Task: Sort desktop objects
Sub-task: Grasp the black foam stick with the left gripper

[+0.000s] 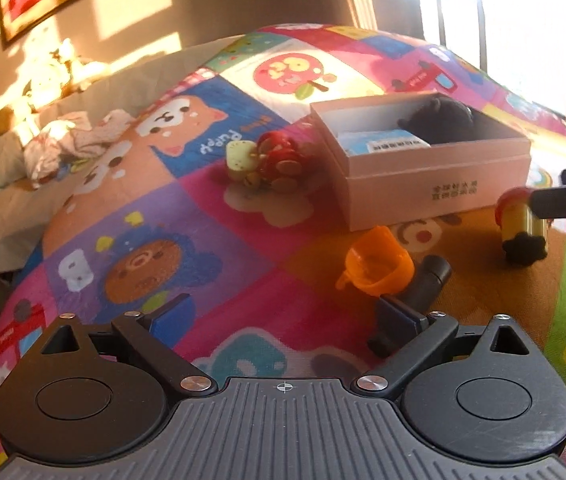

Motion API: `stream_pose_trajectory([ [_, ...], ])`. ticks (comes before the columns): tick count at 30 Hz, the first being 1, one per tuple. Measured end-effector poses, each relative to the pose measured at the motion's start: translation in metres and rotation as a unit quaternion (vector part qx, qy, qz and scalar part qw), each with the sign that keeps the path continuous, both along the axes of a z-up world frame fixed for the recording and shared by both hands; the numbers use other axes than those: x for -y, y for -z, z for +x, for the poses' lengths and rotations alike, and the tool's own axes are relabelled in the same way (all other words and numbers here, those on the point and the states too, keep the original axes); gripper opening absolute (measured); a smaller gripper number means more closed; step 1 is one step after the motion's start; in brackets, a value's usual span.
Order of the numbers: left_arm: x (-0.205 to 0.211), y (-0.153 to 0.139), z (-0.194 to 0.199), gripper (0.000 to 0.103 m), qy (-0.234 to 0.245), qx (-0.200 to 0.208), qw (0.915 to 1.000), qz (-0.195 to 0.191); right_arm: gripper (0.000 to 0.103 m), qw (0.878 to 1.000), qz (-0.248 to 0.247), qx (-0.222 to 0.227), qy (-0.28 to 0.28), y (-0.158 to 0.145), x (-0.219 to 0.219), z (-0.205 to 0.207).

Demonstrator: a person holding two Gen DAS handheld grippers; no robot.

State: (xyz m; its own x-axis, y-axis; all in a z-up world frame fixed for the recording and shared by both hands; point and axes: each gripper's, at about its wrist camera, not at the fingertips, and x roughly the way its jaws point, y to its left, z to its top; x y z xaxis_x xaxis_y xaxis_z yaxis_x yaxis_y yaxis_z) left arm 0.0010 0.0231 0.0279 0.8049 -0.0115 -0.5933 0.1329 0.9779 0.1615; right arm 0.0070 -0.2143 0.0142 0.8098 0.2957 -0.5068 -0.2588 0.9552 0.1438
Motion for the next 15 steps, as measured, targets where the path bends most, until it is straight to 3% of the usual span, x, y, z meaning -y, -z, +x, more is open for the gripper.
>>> stream_pose_trajectory([
  [4, -0.010, -0.006, -0.007, 0.100, -0.001, 0.001, 0.9992, -0.040, 0.074, 0.999, -0.030, -0.008, -0.024, 0.003, -0.013, 0.012],
  [5, -0.012, -0.007, -0.010, 0.100, 0.002, -0.003, 0.9987, -0.050, 0.056, 0.999, -0.035, -0.016, -0.031, 0.005, -0.015, 0.014],
  [7, -0.014, -0.007, -0.014, 0.100, 0.014, -0.017, 0.9970, -0.074, 0.049, 0.998, -0.043, -0.032, -0.045, 0.006, -0.018, 0.017],
  [10, -0.013, -0.003, -0.019, 0.100, 0.042, -0.051, 0.9912, -0.115, 0.022, 0.997, -0.063, -0.014, -0.040, -0.002, -0.018, 0.012],
  [15, 0.007, 0.009, -0.019, 0.100, 0.090, -0.091, 0.9789, -0.159, 0.021, 0.992, -0.126, 0.021, -0.012, -0.009, -0.015, 0.008],
])
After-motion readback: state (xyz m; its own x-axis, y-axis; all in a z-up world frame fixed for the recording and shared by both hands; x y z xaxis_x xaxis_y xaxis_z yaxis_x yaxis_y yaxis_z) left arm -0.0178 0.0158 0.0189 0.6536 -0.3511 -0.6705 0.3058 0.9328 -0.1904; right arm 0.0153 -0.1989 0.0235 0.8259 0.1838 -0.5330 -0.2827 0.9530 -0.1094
